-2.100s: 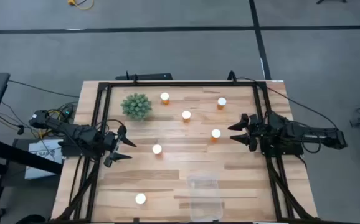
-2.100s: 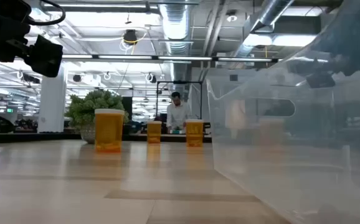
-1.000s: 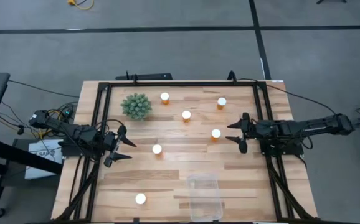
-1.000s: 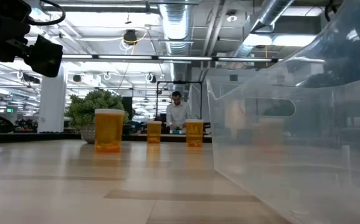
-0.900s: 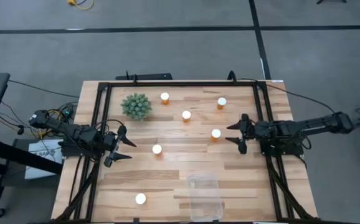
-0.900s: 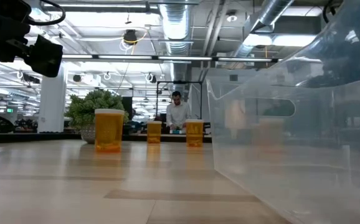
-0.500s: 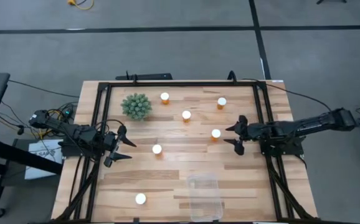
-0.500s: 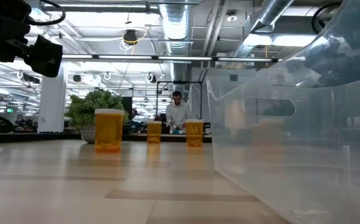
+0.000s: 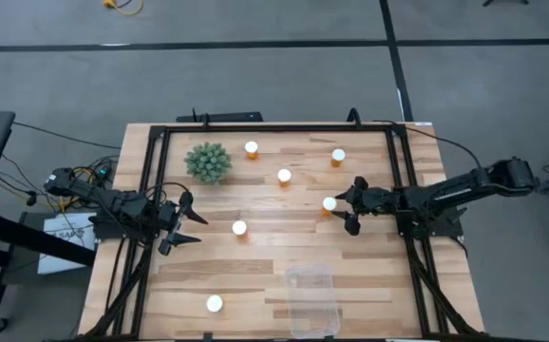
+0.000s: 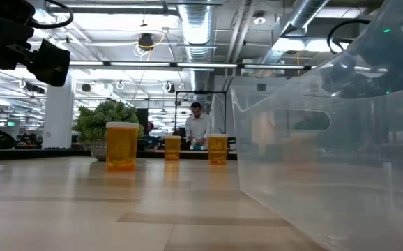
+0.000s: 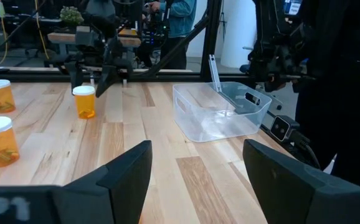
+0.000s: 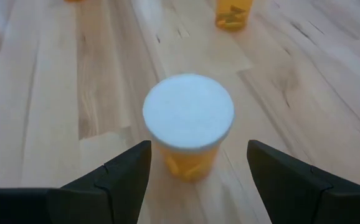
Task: Pick and place pill bottles into a basket
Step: Put the orange pill bottle into the transparent bin
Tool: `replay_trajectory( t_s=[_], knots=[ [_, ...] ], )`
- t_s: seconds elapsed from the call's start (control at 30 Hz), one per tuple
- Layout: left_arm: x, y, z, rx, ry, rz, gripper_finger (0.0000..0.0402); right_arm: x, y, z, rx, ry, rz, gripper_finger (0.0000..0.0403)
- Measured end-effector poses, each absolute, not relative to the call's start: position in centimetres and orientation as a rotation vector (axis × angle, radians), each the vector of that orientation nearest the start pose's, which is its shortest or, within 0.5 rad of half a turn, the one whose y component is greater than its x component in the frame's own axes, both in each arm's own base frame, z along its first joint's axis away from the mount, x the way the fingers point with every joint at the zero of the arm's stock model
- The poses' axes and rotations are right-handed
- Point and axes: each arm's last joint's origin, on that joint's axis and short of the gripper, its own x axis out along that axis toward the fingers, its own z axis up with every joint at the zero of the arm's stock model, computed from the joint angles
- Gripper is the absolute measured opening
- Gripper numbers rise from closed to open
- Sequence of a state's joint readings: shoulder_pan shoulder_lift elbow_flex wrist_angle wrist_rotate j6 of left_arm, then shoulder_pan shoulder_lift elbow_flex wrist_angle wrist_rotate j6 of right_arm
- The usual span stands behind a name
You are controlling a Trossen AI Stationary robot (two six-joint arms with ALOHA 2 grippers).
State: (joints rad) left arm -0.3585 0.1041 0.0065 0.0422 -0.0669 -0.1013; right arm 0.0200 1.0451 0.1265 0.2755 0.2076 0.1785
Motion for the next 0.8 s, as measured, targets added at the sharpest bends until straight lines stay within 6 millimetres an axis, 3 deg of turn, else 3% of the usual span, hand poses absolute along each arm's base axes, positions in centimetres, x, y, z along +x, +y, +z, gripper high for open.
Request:
replay_trajectory(
  t_s=[0.23,0.57,0.8],
  knots=[
    [9.8,-3.5,16.1,-0.089,0.069,-0.289,0.0242,17.3,-0.8,10.9,0.11,0.64,-0.23,0.026],
    [9.8,-3.5,16.1,-0.088,0.069,-0.288,0.0242,20.5,-1.3,11.5,0.058,0.663,-0.175,0.0259],
    [9.8,-3.5,16.1,-0.089,0.069,-0.289,0.0242,21.0,-1.4,11.2,0.068,0.748,-0.15,0.0207]
  ],
)
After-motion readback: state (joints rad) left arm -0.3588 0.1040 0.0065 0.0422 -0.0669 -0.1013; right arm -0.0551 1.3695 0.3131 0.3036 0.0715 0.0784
